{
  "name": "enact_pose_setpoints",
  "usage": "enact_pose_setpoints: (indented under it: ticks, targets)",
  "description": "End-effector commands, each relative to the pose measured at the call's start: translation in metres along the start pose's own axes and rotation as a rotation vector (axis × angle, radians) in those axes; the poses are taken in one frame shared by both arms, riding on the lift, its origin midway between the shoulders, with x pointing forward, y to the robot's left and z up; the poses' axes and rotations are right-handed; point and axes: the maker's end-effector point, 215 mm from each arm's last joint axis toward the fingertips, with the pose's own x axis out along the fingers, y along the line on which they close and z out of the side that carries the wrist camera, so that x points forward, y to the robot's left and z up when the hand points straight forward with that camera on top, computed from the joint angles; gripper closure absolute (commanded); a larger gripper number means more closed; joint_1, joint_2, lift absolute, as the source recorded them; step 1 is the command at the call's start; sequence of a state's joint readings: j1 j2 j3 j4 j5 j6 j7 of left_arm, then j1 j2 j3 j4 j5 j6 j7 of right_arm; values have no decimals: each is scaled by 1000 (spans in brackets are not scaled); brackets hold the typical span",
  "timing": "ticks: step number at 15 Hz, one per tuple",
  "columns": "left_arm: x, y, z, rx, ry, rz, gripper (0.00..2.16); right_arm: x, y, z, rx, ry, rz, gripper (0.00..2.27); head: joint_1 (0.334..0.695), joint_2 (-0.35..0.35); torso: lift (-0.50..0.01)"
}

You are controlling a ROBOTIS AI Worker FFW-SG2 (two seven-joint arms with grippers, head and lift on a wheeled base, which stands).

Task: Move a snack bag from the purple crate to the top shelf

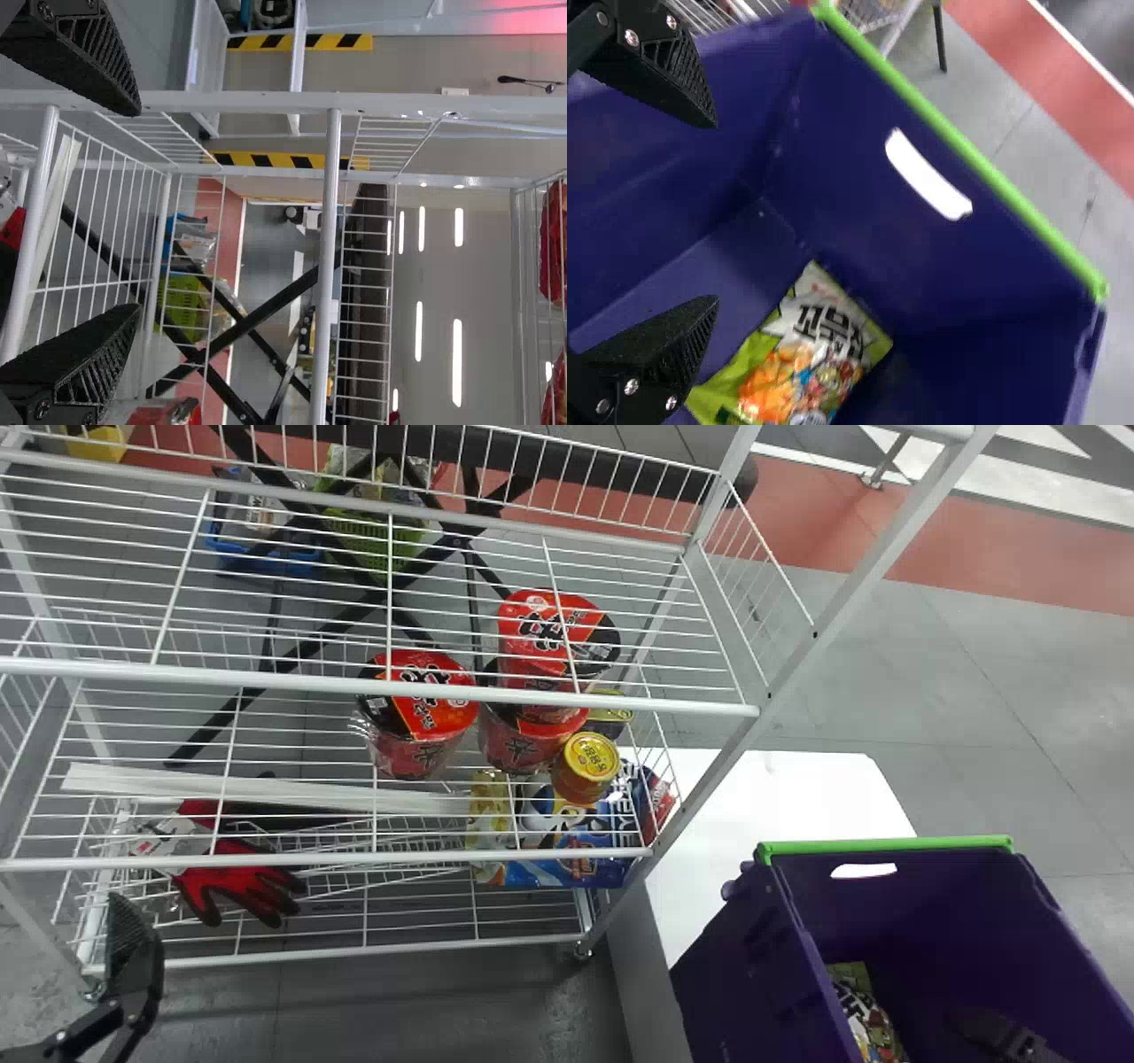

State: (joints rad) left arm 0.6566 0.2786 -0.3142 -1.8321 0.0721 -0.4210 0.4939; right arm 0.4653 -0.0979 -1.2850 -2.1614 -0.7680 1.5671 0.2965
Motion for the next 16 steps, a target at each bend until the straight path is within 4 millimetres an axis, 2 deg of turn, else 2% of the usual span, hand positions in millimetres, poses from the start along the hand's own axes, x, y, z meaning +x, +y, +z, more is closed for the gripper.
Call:
enact_pose_setpoints:
  ticks: [1,3,7,9,16]
  targets:
    - [1,1,-1,2,3,-1,-2,25,-25,6,27,76,-31,137,695,-350,-452]
    - [2,0,-1,5,2,-6,-2,49,-34,4,46,150,-32,137,695,-350,-452]
    - [6,1,-1,5,4,-21,-2,82,-46,-23,-10,268,-124,137,695,-350,-452]
    - [6,4,0,1,0,-20,-2,98,-56,-26,-42,324,-187,137,695,-350,-452]
    - [10,5,9,-8,-26,-30,-2,99,-132,-35,-149,492,-481,140,695,-350,-452]
